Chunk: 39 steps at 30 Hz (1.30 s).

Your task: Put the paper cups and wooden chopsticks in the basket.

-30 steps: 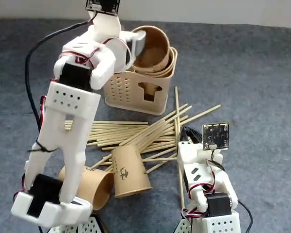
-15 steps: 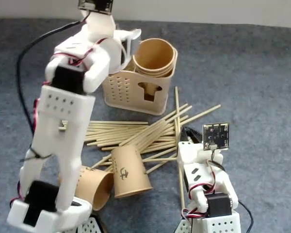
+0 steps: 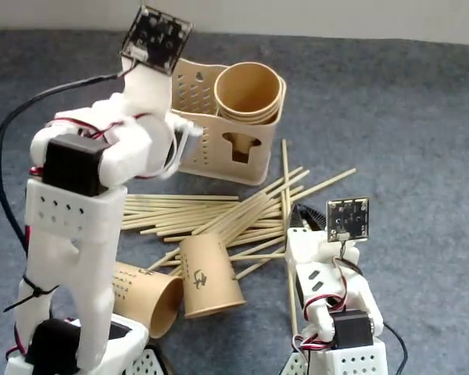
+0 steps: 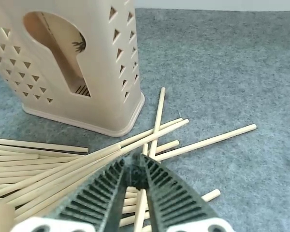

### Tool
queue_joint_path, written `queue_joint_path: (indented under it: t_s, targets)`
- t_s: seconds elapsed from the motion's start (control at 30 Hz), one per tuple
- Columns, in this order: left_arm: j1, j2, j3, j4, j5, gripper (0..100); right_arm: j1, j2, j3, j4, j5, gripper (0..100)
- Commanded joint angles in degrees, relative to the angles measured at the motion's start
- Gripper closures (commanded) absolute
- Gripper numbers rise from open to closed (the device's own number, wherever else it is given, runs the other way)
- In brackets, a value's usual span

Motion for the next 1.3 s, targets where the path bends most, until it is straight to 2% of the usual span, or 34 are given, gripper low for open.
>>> queue_joint_path:
  t_s: [0.0, 0.2, 0.53, 0.8, 1.1, 1.27]
  targets:
    - [-0.3, -3.0, -2.2, 7.1, -4.1, 80, 0.3, -0.7, -0.4, -1.8, 1.2, 99.1]
    - [-0.3, -4.2, 0.6, 10.0, -7.3, 80, 0.3, -0.7, -0.4, -1.8, 1.2, 99.1]
    - [1.3, -18.6, 21.9, 10.0, -17.0, 80, 0.3, -0.7, -0.3, -1.8, 1.2, 99.1]
    - [1.4, -24.6, 39.6, 10.0, -23.4, 80, 0.3, -0.7, -0.3, -1.8, 1.2, 99.1]
    - [1.5, -25.5, 48.1, 10.0, -23.8, 80, 0.3, -0.7, -0.3, -1.8, 1.2, 99.1]
    - [4.8, -25.5, 52.0, 10.0, -23.6, 80, 0.3, -0.7, -0.3, -1.8, 1.2, 99.1]
